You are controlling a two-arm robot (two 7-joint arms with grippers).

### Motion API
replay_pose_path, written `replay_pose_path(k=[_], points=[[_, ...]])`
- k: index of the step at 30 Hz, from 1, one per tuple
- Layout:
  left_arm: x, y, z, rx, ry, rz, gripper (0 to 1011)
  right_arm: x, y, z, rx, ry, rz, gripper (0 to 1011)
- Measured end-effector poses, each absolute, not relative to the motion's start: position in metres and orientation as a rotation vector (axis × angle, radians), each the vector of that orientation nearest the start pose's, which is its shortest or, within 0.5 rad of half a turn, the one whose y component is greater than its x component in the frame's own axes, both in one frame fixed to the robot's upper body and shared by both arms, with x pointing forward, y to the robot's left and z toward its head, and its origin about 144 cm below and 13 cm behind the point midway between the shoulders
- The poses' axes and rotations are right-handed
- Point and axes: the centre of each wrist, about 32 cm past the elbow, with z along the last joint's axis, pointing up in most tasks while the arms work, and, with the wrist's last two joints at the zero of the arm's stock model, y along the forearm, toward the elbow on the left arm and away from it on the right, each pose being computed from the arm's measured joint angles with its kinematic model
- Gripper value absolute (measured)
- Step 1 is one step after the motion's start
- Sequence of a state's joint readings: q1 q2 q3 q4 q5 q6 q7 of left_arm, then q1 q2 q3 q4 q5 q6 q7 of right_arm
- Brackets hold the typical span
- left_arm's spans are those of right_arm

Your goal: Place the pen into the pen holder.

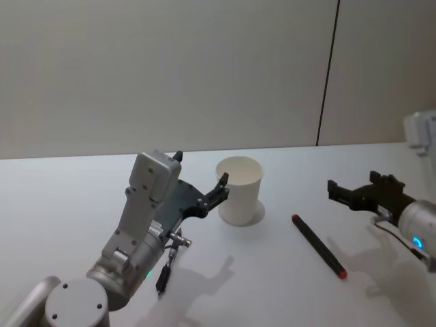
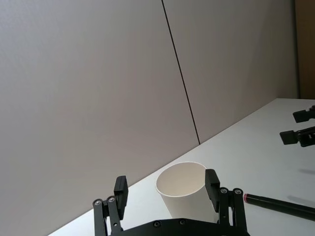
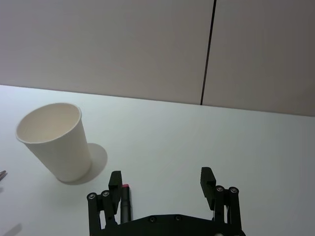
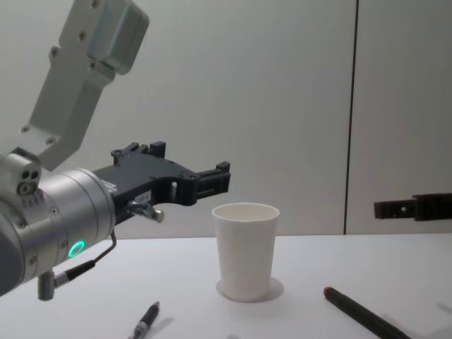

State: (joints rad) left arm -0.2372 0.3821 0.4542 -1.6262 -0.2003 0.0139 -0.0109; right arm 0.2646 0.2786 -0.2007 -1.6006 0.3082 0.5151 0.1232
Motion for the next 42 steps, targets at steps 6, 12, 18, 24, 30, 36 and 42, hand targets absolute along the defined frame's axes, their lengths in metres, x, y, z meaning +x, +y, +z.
replay_pose_path(k=[6, 12, 18, 24, 30, 36, 42], points=[[0.492, 0.198, 1.204, 0.061, -0.268, 1.124, 1003, 0.540, -0.233, 1.239, -0.279, 0.258, -1.249, 1001], [0.492, 0.198, 1.204, 0.061, -0.268, 1.124, 1003, 0.554, -0.220, 1.241, -0.313, 0.311, -1.248, 1001], [0.492, 0.198, 1.204, 0.061, -0.268, 1.124, 1003, 0.564, -0.208, 1.242, -0.337, 0.351, -1.237, 1001], [0.492, 0.198, 1.204, 0.061, -0.268, 1.124, 1003, 0.573, -0.194, 1.242, -0.367, 0.390, -1.218, 1001], [0.492, 0.198, 1.204, 0.061, -0.268, 1.124, 1003, 0.578, -0.184, 1.240, -0.396, 0.421, -1.204, 1001], [0.492, 0.198, 1.204, 0.061, -0.268, 1.124, 1003, 0.581, -0.177, 1.236, -0.428, 0.453, -1.194, 1001], [0.492, 0.198, 1.204, 0.061, -0.268, 1.124, 1003, 0.583, -0.174, 1.231, -0.458, 0.480, -1.187, 1001]])
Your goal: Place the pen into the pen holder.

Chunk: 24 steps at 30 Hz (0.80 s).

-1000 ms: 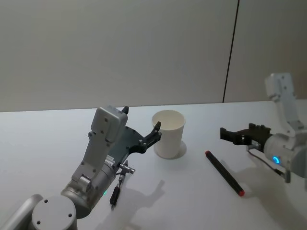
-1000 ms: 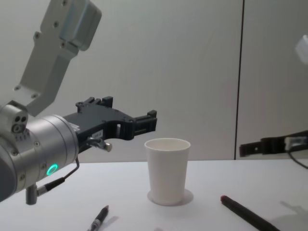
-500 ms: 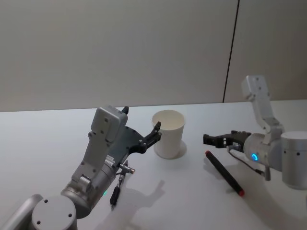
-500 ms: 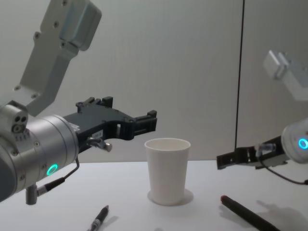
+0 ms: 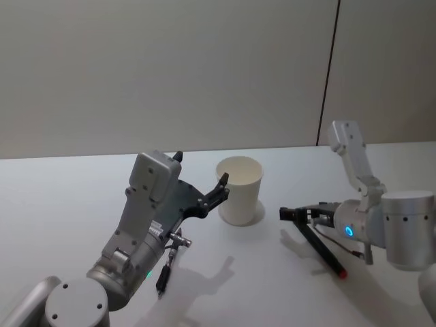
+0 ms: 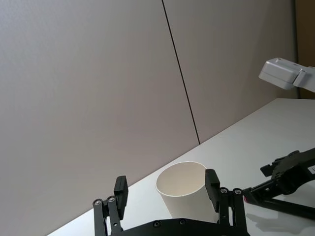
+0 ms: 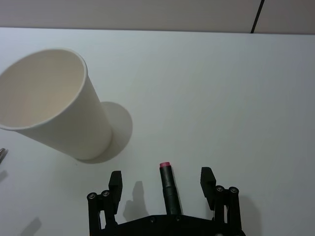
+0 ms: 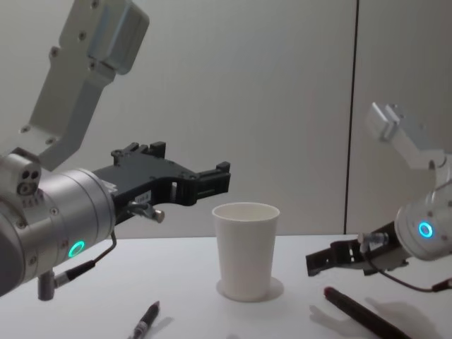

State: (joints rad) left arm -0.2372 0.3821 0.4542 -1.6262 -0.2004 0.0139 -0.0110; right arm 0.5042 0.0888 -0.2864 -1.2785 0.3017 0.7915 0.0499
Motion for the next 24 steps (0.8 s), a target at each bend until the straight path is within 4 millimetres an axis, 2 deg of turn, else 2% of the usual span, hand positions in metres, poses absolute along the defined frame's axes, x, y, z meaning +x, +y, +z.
replay_pose_path(k=[10, 15, 17, 19, 24], points=[[0.492, 0.198, 1.204, 0.061, -0.268, 1.124, 1003, 0.587, -0.170, 1.225, -0.504, 0.501, -1.179, 988], [0.492, 0.198, 1.204, 0.061, -0.268, 1.124, 1003, 0.589, -0.169, 1.222, -0.523, 0.505, -1.178, 864], [0.492, 0.198, 1.204, 0.061, -0.268, 1.124, 1003, 0.589, -0.169, 1.222, -0.529, 0.505, -1.179, 849], [0.492, 0.198, 1.204, 0.061, -0.268, 1.124, 1003, 0.590, -0.169, 1.221, -0.537, 0.507, -1.180, 759], [0.492, 0.198, 1.204, 0.061, -0.268, 1.124, 1003, 0.591, -0.168, 1.219, -0.556, 0.511, -1.184, 623]])
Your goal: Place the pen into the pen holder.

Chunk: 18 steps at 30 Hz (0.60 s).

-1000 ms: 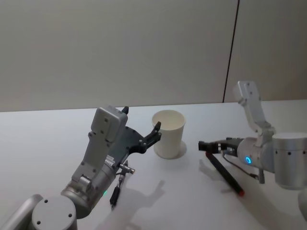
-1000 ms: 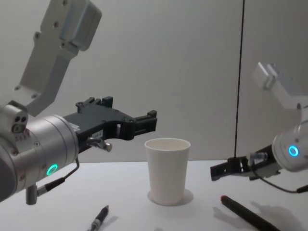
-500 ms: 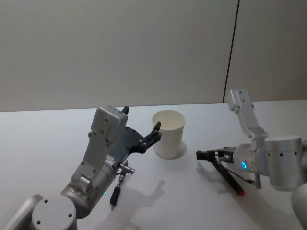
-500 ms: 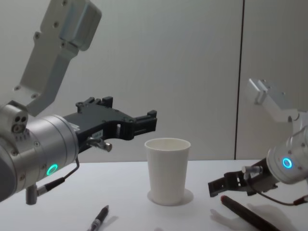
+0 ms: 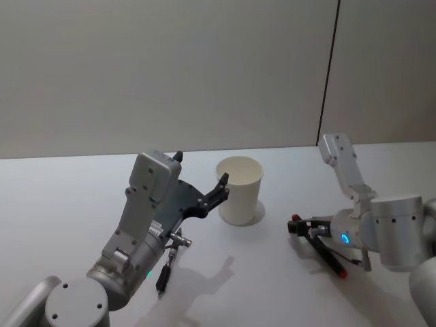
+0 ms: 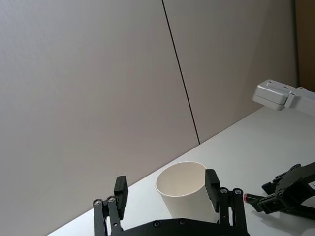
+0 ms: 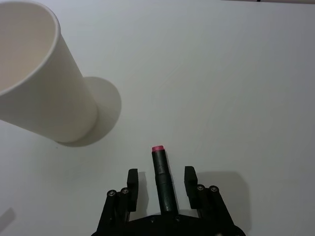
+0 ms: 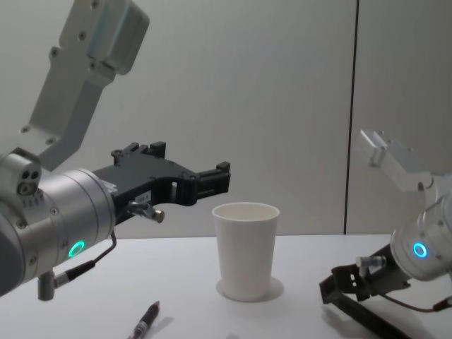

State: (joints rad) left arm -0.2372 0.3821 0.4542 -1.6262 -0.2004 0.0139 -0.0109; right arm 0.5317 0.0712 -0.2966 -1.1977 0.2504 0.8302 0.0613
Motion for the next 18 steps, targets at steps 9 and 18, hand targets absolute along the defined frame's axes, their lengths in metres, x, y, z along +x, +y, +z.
replay_pose_path(k=[9, 18], points=[[0.4920, 0.1984, 1.2044, 0.061, -0.268, 1.124, 1003, 0.5951, -0.1693, 1.2145, -0.592, 0.519, -1.202, 332], [0.4920, 0.1984, 1.2044, 0.061, -0.268, 1.124, 1003, 0.5985, -0.1699, 1.2122, -0.607, 0.526, -1.209, 172]])
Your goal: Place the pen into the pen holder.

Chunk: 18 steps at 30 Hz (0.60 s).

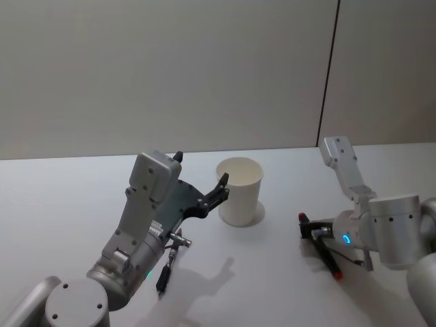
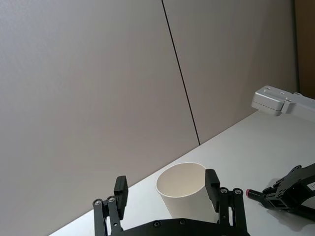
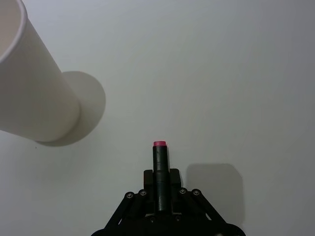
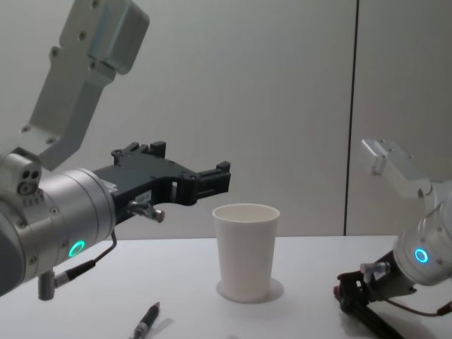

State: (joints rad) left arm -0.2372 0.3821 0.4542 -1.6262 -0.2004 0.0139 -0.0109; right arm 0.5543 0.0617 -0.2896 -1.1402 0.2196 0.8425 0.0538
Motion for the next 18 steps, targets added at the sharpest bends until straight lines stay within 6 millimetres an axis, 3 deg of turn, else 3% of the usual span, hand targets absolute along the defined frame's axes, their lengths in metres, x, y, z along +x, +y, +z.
replay_pose_path(k=[18], points=[[0.4920, 0.1984, 1.2044, 0.061, -0.268, 1.124, 1002, 0.5943, -0.1681, 1.2179, -0.580, 0.440, -1.232, 172]])
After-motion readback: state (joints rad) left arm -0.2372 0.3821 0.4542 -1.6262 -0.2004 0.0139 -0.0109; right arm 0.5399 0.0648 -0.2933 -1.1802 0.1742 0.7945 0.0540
